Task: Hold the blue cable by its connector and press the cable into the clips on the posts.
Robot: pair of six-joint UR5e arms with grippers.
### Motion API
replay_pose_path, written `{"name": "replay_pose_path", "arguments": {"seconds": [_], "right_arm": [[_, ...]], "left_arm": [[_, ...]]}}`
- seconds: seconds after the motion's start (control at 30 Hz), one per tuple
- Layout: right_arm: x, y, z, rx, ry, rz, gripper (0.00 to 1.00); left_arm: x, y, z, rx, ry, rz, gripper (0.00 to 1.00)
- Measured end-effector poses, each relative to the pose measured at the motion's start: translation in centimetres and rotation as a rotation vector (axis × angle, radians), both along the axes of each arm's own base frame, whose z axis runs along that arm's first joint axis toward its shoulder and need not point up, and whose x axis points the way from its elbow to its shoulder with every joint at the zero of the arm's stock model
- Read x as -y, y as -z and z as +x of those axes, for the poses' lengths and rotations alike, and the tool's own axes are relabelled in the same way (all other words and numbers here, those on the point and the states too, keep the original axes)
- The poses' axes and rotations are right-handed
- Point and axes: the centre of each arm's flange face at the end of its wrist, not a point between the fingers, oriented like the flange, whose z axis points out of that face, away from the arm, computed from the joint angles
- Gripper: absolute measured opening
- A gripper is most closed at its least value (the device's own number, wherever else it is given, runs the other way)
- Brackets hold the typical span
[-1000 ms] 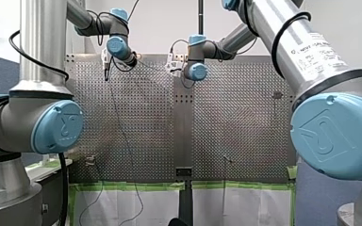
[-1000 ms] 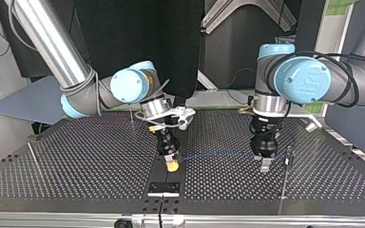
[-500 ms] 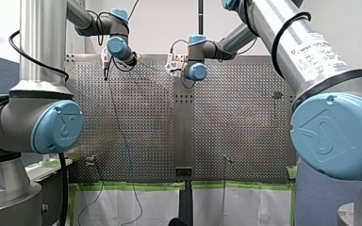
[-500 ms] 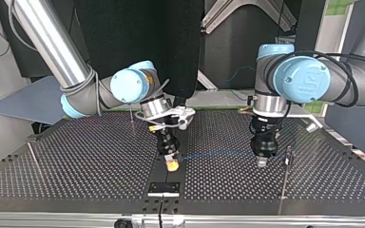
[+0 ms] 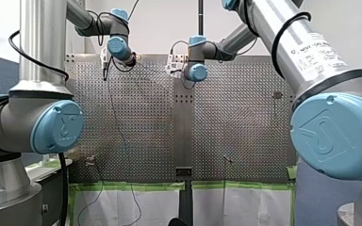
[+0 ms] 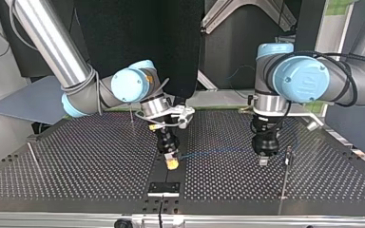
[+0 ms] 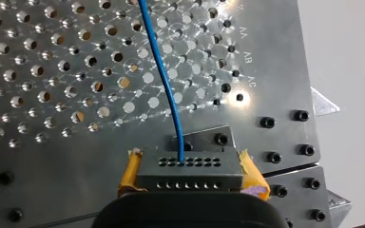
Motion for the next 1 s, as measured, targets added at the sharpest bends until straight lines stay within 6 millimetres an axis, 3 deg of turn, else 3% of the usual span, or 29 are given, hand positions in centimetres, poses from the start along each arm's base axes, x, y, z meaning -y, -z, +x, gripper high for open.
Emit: {"name": "replay_pose_path", "arguments": {"seconds": [0.27,0.77,1.0], "right_arm": [[-0.2,1.9,-0.5,-0.023,0.004,0.026,0.0],[-1.3,7.9,-2.2,-0.109,0.027,0.098,0.0],[-1.9,12.7,-3.1,-0.183,0.043,0.148,0.0]], "left_arm": [[0.5,2.7,0.0,-0.029,0.017,-0.001,0.0],[3.8,11.0,0.8,-0.157,0.045,0.039,0.0],[4.3,13.7,-0.2,-0.166,0.055,0.023,0.0]]}}
